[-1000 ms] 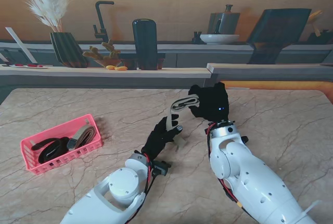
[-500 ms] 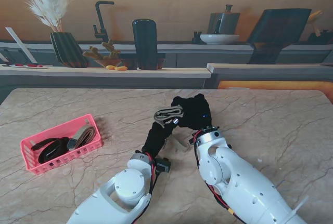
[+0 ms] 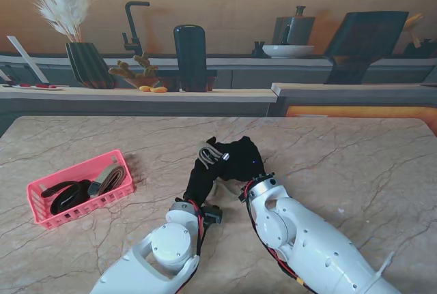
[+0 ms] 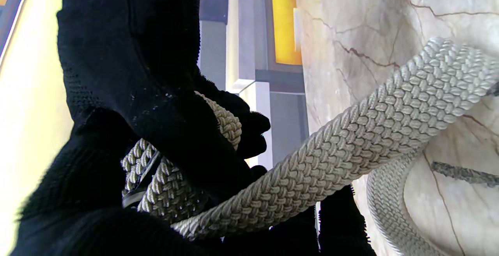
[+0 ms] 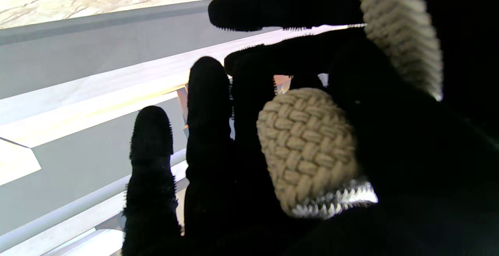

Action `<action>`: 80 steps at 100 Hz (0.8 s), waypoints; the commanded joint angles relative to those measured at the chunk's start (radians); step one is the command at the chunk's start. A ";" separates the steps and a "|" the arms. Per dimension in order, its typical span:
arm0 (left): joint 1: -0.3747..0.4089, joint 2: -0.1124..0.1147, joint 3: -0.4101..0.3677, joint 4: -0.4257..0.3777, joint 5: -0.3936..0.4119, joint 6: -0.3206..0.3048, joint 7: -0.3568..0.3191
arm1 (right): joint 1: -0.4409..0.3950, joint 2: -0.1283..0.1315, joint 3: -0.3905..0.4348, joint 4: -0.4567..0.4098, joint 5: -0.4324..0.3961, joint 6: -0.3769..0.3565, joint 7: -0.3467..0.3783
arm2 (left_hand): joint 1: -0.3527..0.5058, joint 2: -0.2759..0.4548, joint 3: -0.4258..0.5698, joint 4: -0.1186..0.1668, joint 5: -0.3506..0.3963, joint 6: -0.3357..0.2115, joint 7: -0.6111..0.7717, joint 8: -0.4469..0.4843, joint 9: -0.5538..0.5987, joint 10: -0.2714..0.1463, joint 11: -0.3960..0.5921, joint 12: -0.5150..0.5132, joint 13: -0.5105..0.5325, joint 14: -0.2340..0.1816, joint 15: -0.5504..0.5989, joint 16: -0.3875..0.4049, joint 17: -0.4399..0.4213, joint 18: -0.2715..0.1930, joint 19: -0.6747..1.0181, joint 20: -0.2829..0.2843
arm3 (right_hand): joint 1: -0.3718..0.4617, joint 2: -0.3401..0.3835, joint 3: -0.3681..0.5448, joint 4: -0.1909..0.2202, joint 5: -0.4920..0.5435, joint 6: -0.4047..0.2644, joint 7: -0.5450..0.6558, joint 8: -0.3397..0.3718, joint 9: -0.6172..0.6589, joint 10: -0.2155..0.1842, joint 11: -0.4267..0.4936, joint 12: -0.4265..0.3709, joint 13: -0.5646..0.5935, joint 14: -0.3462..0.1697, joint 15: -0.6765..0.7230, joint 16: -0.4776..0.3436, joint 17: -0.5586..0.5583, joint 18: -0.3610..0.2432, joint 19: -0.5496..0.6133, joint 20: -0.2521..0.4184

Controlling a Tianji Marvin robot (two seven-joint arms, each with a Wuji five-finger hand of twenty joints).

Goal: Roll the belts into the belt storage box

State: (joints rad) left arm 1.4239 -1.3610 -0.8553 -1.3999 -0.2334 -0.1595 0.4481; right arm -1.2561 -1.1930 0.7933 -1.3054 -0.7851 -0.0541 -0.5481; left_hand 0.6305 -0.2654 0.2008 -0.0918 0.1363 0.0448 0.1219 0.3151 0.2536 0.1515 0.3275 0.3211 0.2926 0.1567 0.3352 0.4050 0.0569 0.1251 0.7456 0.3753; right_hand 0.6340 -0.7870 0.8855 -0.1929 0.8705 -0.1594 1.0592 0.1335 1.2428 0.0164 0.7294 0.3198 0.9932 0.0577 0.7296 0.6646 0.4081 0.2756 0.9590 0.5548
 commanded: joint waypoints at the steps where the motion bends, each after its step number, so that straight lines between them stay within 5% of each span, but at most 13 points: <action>1: -0.003 -0.021 0.002 -0.021 -0.002 0.012 0.011 | -0.013 -0.014 -0.021 0.000 -0.003 -0.026 0.008 | 0.099 0.066 0.043 0.050 0.012 -0.021 0.063 0.037 0.065 -0.042 0.051 0.009 0.054 -0.038 0.046 0.015 0.036 -0.039 0.058 0.031 | 0.018 0.027 0.043 0.005 0.065 -0.100 0.033 -0.006 0.039 0.024 0.021 -0.011 0.012 -0.009 0.027 -0.011 -0.020 0.031 0.025 -0.019; 13: 0.002 -0.029 0.001 -0.031 -0.036 0.024 0.028 | -0.016 -0.013 -0.024 -0.004 0.000 -0.049 0.010 | 0.236 0.189 0.086 0.053 0.014 0.005 0.337 0.067 0.209 -0.043 0.123 0.041 0.177 -0.023 0.134 0.029 0.132 -0.014 0.154 0.073 | 0.016 0.036 0.041 0.005 0.055 -0.106 0.030 -0.003 0.031 0.018 0.016 -0.011 0.009 -0.014 0.024 -0.011 -0.019 0.029 0.026 -0.019; 18: 0.005 -0.032 0.000 -0.037 -0.051 0.026 0.034 | -0.019 -0.010 -0.023 -0.008 0.002 -0.061 0.023 | 0.332 0.237 -0.007 0.043 0.002 0.010 0.500 0.080 0.259 -0.041 0.141 0.047 0.215 -0.015 0.167 0.032 0.154 0.005 0.175 0.081 | 0.023 0.046 0.032 0.006 0.035 -0.108 0.026 0.015 0.015 0.019 0.016 0.000 -0.001 -0.018 0.015 -0.014 -0.023 0.028 0.022 -0.021; 22: 0.007 -0.034 -0.001 -0.040 -0.058 0.025 0.041 | -0.020 -0.007 -0.022 -0.011 0.002 -0.072 0.036 | 0.485 0.302 -0.192 0.032 0.015 0.015 0.580 0.083 0.308 -0.037 0.158 0.054 0.256 -0.003 0.200 0.037 0.180 0.014 0.196 0.088 | 0.031 0.050 0.030 0.008 0.013 -0.117 0.017 0.030 -0.005 0.016 0.009 0.007 -0.010 -0.022 0.006 -0.015 -0.024 0.028 0.020 -0.022; 31: 0.012 -0.038 -0.006 -0.052 -0.073 0.024 0.061 | -0.024 0.006 -0.015 -0.023 0.004 -0.108 0.089 | 0.634 0.282 -0.251 -0.001 0.102 0.001 0.705 0.068 0.414 -0.024 0.189 0.065 0.346 0.024 0.268 0.056 0.249 0.046 0.244 0.103 | 0.048 0.038 0.036 0.007 -0.067 -0.102 -0.047 0.088 -0.065 0.016 -0.040 0.055 -0.043 -0.030 -0.030 -0.014 -0.031 0.023 0.000 -0.023; 37: 0.016 -0.038 -0.011 -0.060 -0.082 0.023 0.064 | -0.029 0.021 -0.005 -0.040 0.004 -0.138 0.150 | 0.652 0.287 -0.250 0.003 0.130 -0.012 0.741 0.070 0.442 -0.016 0.196 0.067 0.370 0.032 0.284 0.058 0.268 0.058 0.254 0.105 | 0.013 0.047 0.055 0.021 -0.156 -0.058 -0.200 0.156 -0.143 0.014 -0.087 0.088 -0.079 -0.034 -0.066 -0.012 -0.040 0.020 -0.029 -0.009; 42: 0.019 -0.038 -0.014 -0.064 -0.083 0.023 0.069 | -0.036 0.036 0.007 -0.059 0.003 -0.158 0.211 | 0.660 0.293 -0.244 0.008 0.137 -0.018 0.752 0.074 0.450 -0.013 0.197 0.068 0.379 0.034 0.288 0.058 0.274 0.069 0.257 0.105 | -0.055 0.075 0.074 0.102 -0.232 -0.010 -0.389 0.296 -0.239 0.019 -0.099 0.090 -0.121 -0.035 -0.096 -0.011 -0.052 0.009 -0.058 0.009; 60: 0.029 -0.035 -0.025 -0.078 -0.085 0.015 0.077 | -0.071 0.069 0.054 -0.119 0.019 -0.187 0.360 | 0.660 0.260 -0.186 0.029 0.166 -0.023 0.776 0.080 0.474 -0.015 0.196 0.067 0.399 0.033 0.291 0.054 0.287 0.091 0.263 0.106 | -0.124 0.085 -0.033 0.120 -0.488 0.048 -0.562 0.291 -0.428 0.055 -0.164 0.083 -0.207 -0.014 -0.162 -0.018 -0.081 0.003 -0.127 0.028; 80: 0.043 -0.027 -0.036 -0.098 -0.102 0.004 0.064 | -0.121 0.067 0.106 -0.164 0.042 -0.140 0.361 | 0.660 0.190 -0.065 0.033 0.206 -0.041 0.855 0.159 0.534 -0.024 0.230 0.126 0.446 0.051 0.337 0.073 0.298 0.136 0.290 0.116 | -0.156 0.121 -0.081 0.126 -0.568 0.082 -0.601 0.294 -0.583 0.108 -0.251 0.053 -0.257 0.018 -0.197 -0.027 -0.089 -0.004 -0.150 0.051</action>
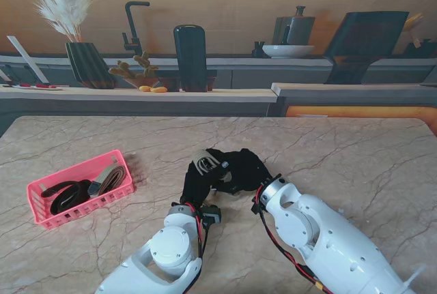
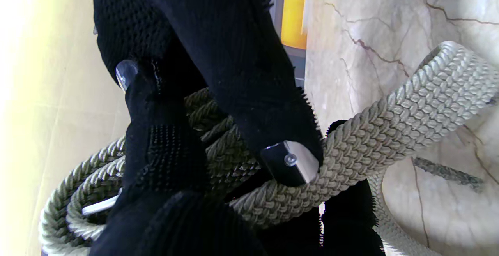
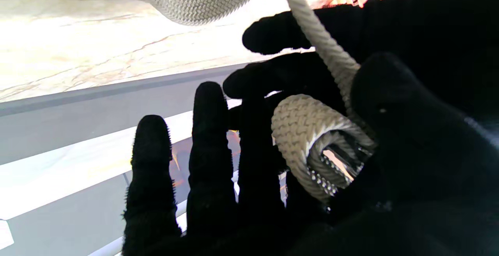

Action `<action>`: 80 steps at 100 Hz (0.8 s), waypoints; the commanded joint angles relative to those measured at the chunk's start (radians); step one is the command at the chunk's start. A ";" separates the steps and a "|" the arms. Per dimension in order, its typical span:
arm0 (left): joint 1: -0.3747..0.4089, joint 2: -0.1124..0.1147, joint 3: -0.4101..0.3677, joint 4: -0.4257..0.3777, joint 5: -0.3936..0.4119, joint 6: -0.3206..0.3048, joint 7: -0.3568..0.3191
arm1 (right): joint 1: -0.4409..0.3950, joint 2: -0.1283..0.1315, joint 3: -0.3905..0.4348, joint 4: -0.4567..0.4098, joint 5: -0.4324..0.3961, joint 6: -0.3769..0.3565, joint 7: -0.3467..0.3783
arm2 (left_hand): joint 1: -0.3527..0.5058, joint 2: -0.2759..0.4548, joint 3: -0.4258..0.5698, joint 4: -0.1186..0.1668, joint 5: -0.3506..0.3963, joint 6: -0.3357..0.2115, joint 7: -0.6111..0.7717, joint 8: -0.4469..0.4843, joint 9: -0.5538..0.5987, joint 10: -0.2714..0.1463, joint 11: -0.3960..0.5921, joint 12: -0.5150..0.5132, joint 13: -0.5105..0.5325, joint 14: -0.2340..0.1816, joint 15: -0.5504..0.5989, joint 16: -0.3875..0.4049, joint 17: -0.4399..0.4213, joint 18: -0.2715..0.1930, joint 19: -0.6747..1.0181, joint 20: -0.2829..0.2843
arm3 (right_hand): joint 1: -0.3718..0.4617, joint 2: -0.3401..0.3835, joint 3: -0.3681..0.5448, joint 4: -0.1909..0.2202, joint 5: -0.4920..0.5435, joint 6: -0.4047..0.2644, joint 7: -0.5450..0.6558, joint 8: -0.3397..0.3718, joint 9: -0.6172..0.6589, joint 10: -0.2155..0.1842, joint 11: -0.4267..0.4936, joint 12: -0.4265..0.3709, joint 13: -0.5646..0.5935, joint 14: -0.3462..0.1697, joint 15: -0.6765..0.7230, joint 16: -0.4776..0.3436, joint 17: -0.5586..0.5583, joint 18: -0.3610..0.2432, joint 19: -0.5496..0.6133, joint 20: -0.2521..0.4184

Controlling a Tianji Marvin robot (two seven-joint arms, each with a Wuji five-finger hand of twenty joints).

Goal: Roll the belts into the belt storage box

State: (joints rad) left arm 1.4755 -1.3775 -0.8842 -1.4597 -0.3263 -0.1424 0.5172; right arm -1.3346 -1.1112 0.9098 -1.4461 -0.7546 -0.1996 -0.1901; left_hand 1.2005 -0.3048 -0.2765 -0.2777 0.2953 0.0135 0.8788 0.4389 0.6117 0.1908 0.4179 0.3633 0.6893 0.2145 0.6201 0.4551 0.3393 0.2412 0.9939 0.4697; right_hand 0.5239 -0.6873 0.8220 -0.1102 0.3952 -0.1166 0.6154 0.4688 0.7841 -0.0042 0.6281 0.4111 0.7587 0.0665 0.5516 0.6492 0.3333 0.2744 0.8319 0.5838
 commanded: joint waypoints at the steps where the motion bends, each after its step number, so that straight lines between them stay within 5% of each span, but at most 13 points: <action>1: -0.008 -0.010 -0.008 -0.040 -0.011 -0.013 -0.008 | -0.045 -0.016 -0.008 -0.026 0.015 0.008 0.003 | 0.090 0.228 0.417 0.219 0.047 -0.014 0.104 0.044 0.180 -0.066 0.151 0.103 0.054 -0.004 0.067 0.032 0.016 0.024 0.045 0.023 | -0.045 0.021 -0.019 0.043 -0.097 0.040 -0.159 -0.042 -0.132 0.131 -0.153 -0.039 -0.026 0.010 -0.020 -0.012 -0.016 -0.003 -0.024 0.023; 43: 0.006 0.026 -0.013 -0.065 -0.073 -0.001 -0.145 | -0.075 -0.049 0.028 -0.042 0.111 0.141 -0.053 | 0.090 0.136 0.477 0.242 0.121 -0.037 0.111 0.137 0.270 -0.087 0.274 0.441 0.144 0.029 0.272 0.247 0.068 0.106 0.159 0.074 | -0.079 0.065 -0.039 0.051 -0.198 0.133 -0.220 -0.043 -0.285 0.187 -0.144 -0.048 -0.074 0.033 0.029 -0.003 -0.012 -0.025 -0.012 0.059; 59: 0.002 0.037 -0.024 -0.060 -0.064 0.035 -0.183 | -0.085 -0.046 0.067 -0.045 0.124 0.123 -0.045 | 0.008 0.083 0.590 0.237 0.158 -0.026 0.089 0.149 0.312 -0.073 0.320 0.527 0.182 0.041 0.329 0.306 0.086 0.129 0.208 0.101 | -0.084 0.067 -0.060 0.049 -0.181 0.135 -0.205 -0.020 -0.302 0.177 -0.142 -0.055 -0.086 0.018 0.027 -0.010 -0.010 -0.038 -0.009 0.065; 80: -0.001 0.039 -0.032 -0.051 -0.067 0.051 -0.191 | -0.115 -0.037 0.129 -0.055 0.097 0.070 -0.053 | -0.020 0.077 0.598 0.211 0.161 -0.012 0.056 0.135 0.297 -0.060 0.320 0.557 0.167 0.053 0.328 0.312 0.066 0.131 0.205 0.104 | -0.054 0.054 -0.037 0.051 -0.131 0.116 -0.155 0.058 -0.285 0.153 -0.130 -0.051 -0.077 -0.003 0.011 -0.020 -0.006 -0.045 -0.030 0.071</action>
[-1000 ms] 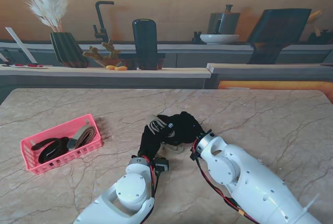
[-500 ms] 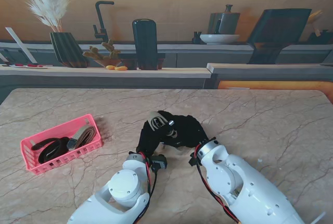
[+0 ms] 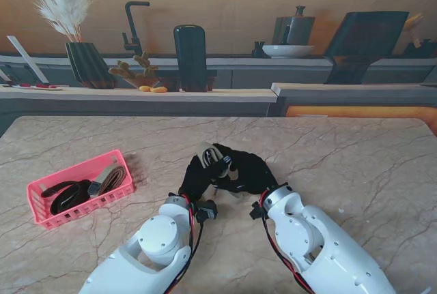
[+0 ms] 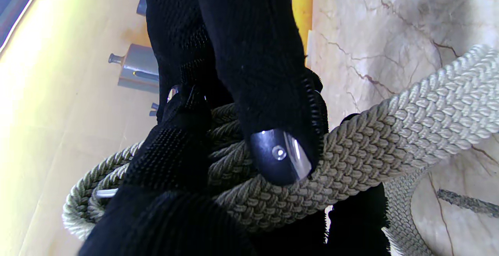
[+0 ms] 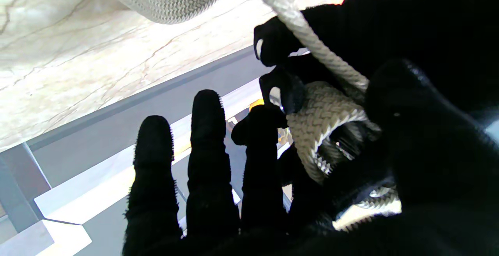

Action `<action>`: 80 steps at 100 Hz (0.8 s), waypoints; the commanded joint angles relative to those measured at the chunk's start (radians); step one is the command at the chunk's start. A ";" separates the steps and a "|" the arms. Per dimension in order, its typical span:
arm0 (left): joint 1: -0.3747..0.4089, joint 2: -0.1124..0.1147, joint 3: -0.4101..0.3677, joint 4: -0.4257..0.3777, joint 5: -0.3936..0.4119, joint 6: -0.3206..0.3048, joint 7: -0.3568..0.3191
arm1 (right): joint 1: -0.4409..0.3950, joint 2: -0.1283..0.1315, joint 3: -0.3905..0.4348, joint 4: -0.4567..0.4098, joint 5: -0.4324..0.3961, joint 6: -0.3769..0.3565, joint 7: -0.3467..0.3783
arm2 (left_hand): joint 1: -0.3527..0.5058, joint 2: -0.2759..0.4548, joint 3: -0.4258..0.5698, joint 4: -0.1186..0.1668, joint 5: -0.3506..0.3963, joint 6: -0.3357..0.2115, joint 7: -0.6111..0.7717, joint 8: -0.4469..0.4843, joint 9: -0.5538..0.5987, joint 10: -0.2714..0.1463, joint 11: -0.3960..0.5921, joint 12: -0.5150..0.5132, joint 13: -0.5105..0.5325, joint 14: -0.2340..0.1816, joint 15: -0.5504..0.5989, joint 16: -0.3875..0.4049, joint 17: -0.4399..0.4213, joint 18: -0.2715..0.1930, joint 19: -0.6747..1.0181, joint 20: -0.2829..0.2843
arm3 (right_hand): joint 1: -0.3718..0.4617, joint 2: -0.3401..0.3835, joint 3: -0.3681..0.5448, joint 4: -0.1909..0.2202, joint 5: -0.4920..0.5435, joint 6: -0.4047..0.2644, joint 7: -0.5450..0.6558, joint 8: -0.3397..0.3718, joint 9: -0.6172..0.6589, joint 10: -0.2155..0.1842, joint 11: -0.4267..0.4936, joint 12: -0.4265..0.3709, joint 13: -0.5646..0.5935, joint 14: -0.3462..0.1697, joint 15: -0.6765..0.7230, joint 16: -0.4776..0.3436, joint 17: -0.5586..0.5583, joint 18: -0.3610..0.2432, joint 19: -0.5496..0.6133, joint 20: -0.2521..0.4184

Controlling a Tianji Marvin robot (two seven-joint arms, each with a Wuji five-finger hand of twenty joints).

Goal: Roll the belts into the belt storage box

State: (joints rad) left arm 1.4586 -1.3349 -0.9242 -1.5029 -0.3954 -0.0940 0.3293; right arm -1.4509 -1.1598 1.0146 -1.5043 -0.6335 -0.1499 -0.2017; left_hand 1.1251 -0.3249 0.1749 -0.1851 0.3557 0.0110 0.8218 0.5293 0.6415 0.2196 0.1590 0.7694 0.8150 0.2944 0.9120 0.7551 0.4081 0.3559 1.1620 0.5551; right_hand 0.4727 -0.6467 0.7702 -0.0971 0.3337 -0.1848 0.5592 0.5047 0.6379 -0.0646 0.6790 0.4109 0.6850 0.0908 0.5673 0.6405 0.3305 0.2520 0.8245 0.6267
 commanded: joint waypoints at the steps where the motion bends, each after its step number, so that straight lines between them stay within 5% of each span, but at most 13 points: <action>1: 0.015 -0.004 0.008 -0.007 0.004 0.003 -0.003 | 0.000 0.012 0.026 0.004 -0.030 0.018 -0.047 | 0.055 0.099 0.146 0.118 0.101 -0.009 0.112 0.045 0.266 -0.088 0.578 0.151 0.040 -0.026 0.036 0.012 -0.003 0.017 0.037 0.019 | -0.001 0.011 0.018 0.038 -0.066 0.182 -0.097 0.025 -0.136 0.214 -0.179 -0.051 0.000 -0.025 -0.004 -0.010 -0.001 -0.021 -0.023 0.029; 33: 0.012 -0.005 0.007 -0.001 0.042 -0.002 0.015 | -0.039 0.016 0.070 0.008 -0.135 -0.006 -0.151 | 0.081 0.122 0.096 0.111 0.091 -0.013 0.090 0.064 0.246 -0.092 0.535 0.144 0.012 -0.019 -0.005 -0.001 -0.022 0.015 0.013 0.014 | 0.048 -0.001 0.101 0.033 0.079 0.143 -0.038 0.043 -0.025 0.207 -0.132 -0.034 0.057 -0.031 0.016 -0.006 0.024 -0.002 -0.018 0.031; 62: 0.009 -0.012 0.011 0.003 0.062 -0.011 0.046 | -0.050 0.026 0.075 -0.004 -0.146 -0.037 -0.117 | 0.111 0.153 0.010 0.107 0.075 -0.017 0.072 0.067 0.219 -0.096 0.500 0.123 -0.015 -0.016 -0.043 -0.020 -0.042 0.006 -0.011 0.008 | 0.130 0.044 0.102 0.035 0.193 0.070 0.006 0.034 0.069 0.160 -0.152 -0.041 0.087 -0.034 0.000 -0.010 0.030 0.009 -0.017 0.025; 80: 0.014 -0.011 0.010 -0.001 0.061 -0.018 0.046 | -0.043 0.029 0.066 -0.002 -0.137 -0.037 -0.089 | 0.116 0.157 -0.010 0.105 0.075 -0.018 0.068 0.062 0.213 -0.092 0.489 0.112 -0.022 -0.012 -0.055 -0.028 -0.048 0.009 -0.019 0.006 | 0.137 0.052 0.098 0.038 0.161 0.084 -0.015 0.018 0.051 0.174 -0.174 -0.043 0.078 -0.037 -0.017 -0.012 0.026 0.006 -0.022 0.024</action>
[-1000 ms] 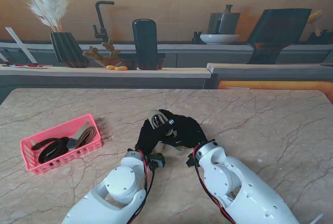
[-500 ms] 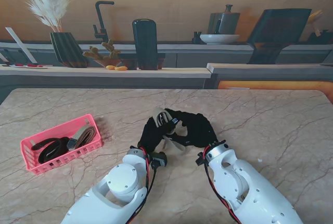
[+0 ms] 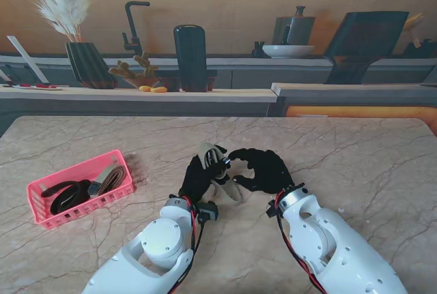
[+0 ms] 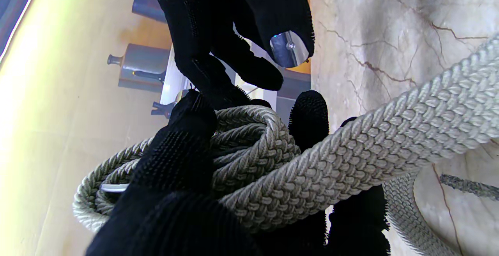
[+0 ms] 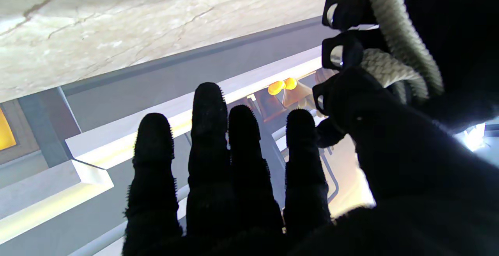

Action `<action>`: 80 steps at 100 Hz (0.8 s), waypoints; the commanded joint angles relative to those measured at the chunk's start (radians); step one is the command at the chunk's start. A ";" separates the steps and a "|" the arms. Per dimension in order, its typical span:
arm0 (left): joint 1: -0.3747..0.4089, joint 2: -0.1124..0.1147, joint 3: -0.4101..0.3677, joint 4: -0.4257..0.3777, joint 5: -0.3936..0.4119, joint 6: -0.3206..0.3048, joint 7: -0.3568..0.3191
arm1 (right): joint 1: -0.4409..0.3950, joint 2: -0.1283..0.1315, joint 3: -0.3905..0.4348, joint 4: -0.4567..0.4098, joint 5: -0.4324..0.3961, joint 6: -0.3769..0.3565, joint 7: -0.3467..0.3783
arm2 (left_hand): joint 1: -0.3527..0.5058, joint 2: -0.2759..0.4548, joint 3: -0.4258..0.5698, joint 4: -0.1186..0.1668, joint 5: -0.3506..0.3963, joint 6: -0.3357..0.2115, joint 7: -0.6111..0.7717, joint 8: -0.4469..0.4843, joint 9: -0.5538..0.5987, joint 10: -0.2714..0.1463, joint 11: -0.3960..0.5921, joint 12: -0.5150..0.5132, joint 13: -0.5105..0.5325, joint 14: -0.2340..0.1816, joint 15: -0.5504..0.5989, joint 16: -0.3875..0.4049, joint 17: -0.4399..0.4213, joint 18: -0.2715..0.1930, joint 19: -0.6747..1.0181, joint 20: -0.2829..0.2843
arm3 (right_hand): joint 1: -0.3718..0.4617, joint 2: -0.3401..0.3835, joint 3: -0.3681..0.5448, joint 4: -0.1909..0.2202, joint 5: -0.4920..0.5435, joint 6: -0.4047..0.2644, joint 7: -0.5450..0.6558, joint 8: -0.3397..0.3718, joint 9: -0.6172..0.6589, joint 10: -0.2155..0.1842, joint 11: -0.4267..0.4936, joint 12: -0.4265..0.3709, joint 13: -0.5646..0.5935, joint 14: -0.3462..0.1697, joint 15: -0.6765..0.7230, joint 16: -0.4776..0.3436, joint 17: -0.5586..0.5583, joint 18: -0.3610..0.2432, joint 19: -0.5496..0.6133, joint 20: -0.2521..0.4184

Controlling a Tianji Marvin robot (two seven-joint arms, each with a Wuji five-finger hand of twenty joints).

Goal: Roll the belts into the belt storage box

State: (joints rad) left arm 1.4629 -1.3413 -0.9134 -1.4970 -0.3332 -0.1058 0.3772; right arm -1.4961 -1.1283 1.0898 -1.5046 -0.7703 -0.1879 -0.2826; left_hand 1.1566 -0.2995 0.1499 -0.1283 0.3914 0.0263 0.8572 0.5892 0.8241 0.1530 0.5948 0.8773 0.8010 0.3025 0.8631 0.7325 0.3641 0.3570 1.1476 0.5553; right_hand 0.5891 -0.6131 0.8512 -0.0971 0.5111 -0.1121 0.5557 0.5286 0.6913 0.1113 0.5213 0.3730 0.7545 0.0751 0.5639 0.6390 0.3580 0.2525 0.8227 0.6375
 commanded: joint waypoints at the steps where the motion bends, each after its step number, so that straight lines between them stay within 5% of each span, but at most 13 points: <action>1: 0.009 -0.004 -0.001 -0.007 0.000 -0.007 -0.002 | 0.003 -0.003 -0.009 -0.001 0.002 0.002 -0.007 | 0.084 0.133 0.014 0.048 0.039 -0.033 0.032 0.002 0.029 -0.025 0.053 0.004 -0.009 -0.020 -0.006 -0.005 -0.005 0.008 -0.005 0.005 | 0.022 0.019 0.018 0.038 -0.017 0.010 -0.011 -0.007 -0.004 0.000 -0.016 -0.005 0.008 -0.021 -0.014 -0.010 -0.001 0.004 -0.020 0.013; 26: 0.009 -0.007 -0.004 -0.005 0.003 -0.007 0.009 | -0.006 -0.014 -0.004 -0.012 0.167 -0.012 0.076 | 0.064 0.143 -0.025 0.053 0.033 -0.038 0.013 -0.010 -0.006 -0.025 0.009 -0.032 -0.035 -0.016 -0.029 -0.016 -0.022 0.004 -0.016 0.003 | 0.078 0.038 0.023 0.052 -0.072 -0.181 0.053 0.016 -0.034 -0.003 0.007 0.028 -0.011 -0.028 -0.007 0.006 -0.013 -0.009 -0.032 0.020; 80: 0.005 -0.013 -0.005 0.003 0.044 -0.014 0.047 | -0.028 -0.006 0.020 -0.041 0.399 0.002 0.257 | 0.091 0.207 -0.161 0.065 0.003 -0.070 -0.052 -0.019 -0.243 -0.063 -0.119 -0.270 -0.291 -0.103 -0.266 -0.094 -0.143 -0.041 -0.063 0.002 | 0.085 0.042 -0.004 0.055 -0.077 -0.281 0.084 0.005 -0.078 0.005 0.104 0.144 -0.045 -0.032 0.127 0.104 -0.022 -0.023 -0.037 0.050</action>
State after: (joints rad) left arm 1.4661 -1.3445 -0.9209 -1.4929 -0.2898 -0.1143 0.4191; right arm -1.5265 -1.1348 1.1250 -1.5434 -0.3759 -0.1918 -0.0429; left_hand 1.1981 -0.2135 0.0004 -0.1053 0.3803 0.0146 0.8295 0.5753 0.6186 0.1388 0.4958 0.6419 0.5445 0.2412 0.6176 0.6520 0.2304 0.3456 1.0876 0.5553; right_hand 0.6532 -0.5963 0.8499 -0.0763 0.4439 -0.3161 0.6187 0.5358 0.6462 0.1130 0.6033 0.4985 0.7330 0.0699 0.6657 0.7217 0.3454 0.2521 0.8073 0.6620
